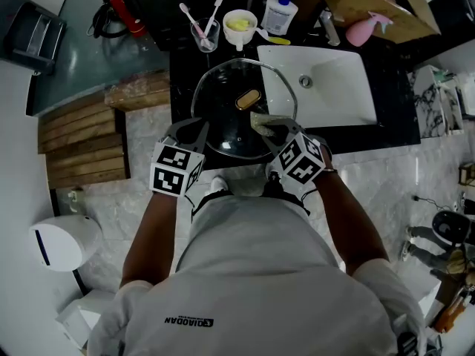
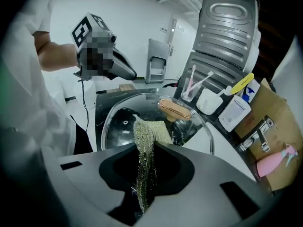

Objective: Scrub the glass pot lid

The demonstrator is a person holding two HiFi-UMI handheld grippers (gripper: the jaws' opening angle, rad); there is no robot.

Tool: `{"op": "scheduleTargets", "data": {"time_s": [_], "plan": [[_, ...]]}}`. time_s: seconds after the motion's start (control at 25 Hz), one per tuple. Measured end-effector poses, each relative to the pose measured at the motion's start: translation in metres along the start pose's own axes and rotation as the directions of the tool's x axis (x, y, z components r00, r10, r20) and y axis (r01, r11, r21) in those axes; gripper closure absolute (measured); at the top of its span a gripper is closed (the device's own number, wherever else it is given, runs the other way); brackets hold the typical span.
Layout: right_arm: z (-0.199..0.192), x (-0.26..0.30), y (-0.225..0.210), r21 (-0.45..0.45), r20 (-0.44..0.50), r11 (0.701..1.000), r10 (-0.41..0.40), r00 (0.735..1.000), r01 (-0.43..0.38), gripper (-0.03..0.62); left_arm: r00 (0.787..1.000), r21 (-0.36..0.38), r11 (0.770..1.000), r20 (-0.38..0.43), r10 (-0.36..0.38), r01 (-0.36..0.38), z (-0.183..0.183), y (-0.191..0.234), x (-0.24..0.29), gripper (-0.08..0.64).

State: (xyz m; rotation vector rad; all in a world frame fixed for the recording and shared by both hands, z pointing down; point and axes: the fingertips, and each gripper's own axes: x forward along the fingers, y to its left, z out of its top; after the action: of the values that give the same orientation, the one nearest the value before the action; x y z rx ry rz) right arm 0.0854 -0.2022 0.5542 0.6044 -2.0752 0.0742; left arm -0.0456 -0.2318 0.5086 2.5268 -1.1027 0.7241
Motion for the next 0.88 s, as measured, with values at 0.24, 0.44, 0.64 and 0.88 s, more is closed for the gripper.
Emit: {"op": "scheduleTargets", "data": {"time_s": [0.24, 0.44, 0.64, 0.88], "plan": [[0.007, 0.001, 0.018, 0.019, 0.011, 1.0, 0.007, 1.0, -0.007, 0.512, 1.0, -0.009, 1.0, -0.007, -0.016, 0.016, -0.007, 0.0, -0.006, 0.545], [0.011, 0.005, 0.036, -0.031, 0.007, 0.999, 0.035, 0.999, -0.035, 0.512, 1.0, -0.019, 1.0, -0.003, -0.016, 0.016, -0.011, 0.002, -0.009, 0.545], [0.012, 0.005, 0.056, -0.071, -0.014, 0.993, 0.092, 0.996, -0.092, 0.512, 1.0, -0.016, 1.0, 0.004, -0.022, 0.022, -0.013, 0.004, -0.014, 0.545], [0.011, 0.004, 0.082, -0.083, -0.042, 0.984, 0.155, 0.987, -0.158, 0.512, 1.0, -0.018, 0.999, 0.005, -0.031, 0.031, -0.018, 0.006, -0.02, 0.545]]}}
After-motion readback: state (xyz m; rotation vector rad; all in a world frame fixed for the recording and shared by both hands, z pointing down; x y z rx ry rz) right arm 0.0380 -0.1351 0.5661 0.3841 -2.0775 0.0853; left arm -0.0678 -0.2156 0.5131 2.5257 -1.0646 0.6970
